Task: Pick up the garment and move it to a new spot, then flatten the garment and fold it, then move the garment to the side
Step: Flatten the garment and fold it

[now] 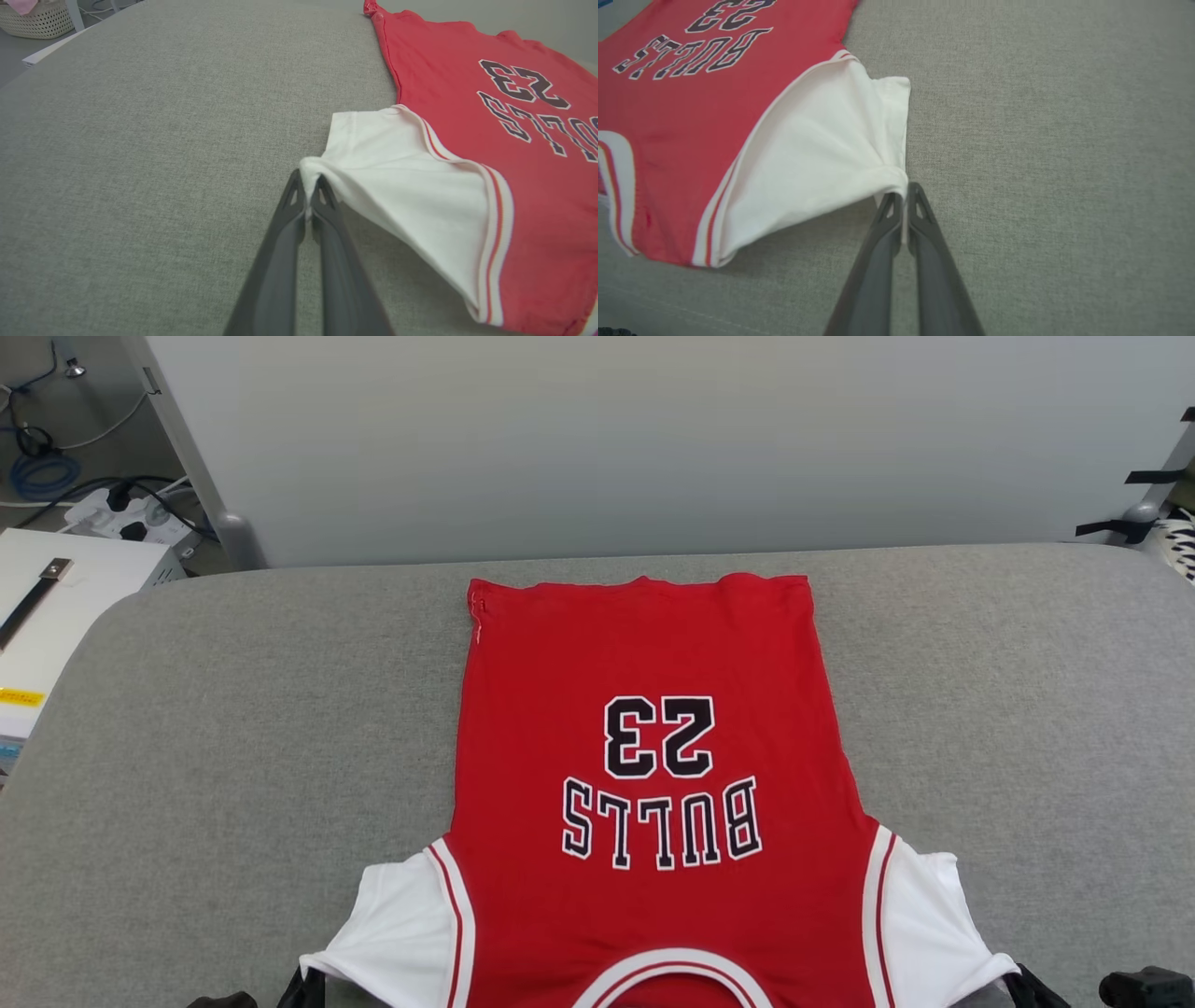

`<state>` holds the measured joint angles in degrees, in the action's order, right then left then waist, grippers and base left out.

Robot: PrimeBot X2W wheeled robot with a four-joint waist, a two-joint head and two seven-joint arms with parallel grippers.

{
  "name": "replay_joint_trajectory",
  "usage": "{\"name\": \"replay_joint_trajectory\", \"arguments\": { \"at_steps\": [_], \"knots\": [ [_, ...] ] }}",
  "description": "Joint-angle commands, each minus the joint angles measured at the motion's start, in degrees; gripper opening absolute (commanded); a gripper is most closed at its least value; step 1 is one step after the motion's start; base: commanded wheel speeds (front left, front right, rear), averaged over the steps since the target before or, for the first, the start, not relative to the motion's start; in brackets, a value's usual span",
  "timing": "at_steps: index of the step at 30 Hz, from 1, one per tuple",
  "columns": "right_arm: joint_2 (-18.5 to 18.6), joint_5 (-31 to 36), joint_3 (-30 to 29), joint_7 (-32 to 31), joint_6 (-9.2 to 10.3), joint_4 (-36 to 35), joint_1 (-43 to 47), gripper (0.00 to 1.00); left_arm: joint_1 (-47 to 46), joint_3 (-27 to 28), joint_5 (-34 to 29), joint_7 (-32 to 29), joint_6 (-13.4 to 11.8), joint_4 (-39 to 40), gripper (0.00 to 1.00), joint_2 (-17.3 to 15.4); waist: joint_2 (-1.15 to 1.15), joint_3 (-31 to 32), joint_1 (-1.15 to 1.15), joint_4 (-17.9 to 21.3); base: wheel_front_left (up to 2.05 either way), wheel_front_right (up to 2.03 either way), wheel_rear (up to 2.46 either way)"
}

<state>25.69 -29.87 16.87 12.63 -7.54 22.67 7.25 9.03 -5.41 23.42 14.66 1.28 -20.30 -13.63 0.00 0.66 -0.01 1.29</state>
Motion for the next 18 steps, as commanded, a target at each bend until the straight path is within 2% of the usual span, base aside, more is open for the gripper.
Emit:
{"name": "replay_joint_trajectory", "arguments": {
  "at_steps": [1, 2, 3, 7, 11, 18],
  "knots": [
    [-0.5, 0.4, -0.9, -0.7, 0.05, -0.8, 0.2, 0.41, -0.2, 0.3, -0.7, 0.3, 0.4, 0.0, 0.00, 0.3, 0.00, -0.1, 0.01, 0.1, 0.00, 0.00, 0.00],
    [-0.9, 0.5, -1.4, -1.2, 0.05, -1.5, -0.1, 0.61, -0.6, 0.3, -1.0, 0.3, 0.6, 0.2, 0.00, 0.6, 0.00, -0.2, 0.01, 0.1, 0.00, 0.00, 0.00],
    [-1.0, 0.6, -1.9, -1.5, 0.05, -2.2, -0.4, 1.00, -0.8, 0.3, -1.3, 0.3, 0.7, 0.3, 0.00, 0.7, 0.00, -0.2, 0.01, 0.1, 0.00, 0.00, 0.00],
    [-1.2, 1.1, -5.2, -2.3, 0.05, -5.9, -1.5, 1.00, -1.4, 0.6, -2.4, 0.3, 1.2, 0.8, 0.00, 1.7, 0.00, -0.4, 0.01, 0.0, 0.00, 0.00, 0.00],
    [-0.8, 1.2, -9.7, -3.3, 0.05, -12.8, -4.1, 1.00, -2.0, 1.4, -3.7, 0.3, 1.2, 2.7, 0.00, 2.6, 0.00, -1.5, 0.01, -0.3, 0.00, 0.00, 0.00],
    [1.8, 1.9, -17.0, -11.0, 0.05, -26.2, -14.6, 1.00, -3.3, 2.5, -5.6, 0.3, 1.4, 7.3, 0.00, 4.7, 0.00, -4.9, 0.01, -2.2, 0.00, 0.00, 0.00]
  ]
}}
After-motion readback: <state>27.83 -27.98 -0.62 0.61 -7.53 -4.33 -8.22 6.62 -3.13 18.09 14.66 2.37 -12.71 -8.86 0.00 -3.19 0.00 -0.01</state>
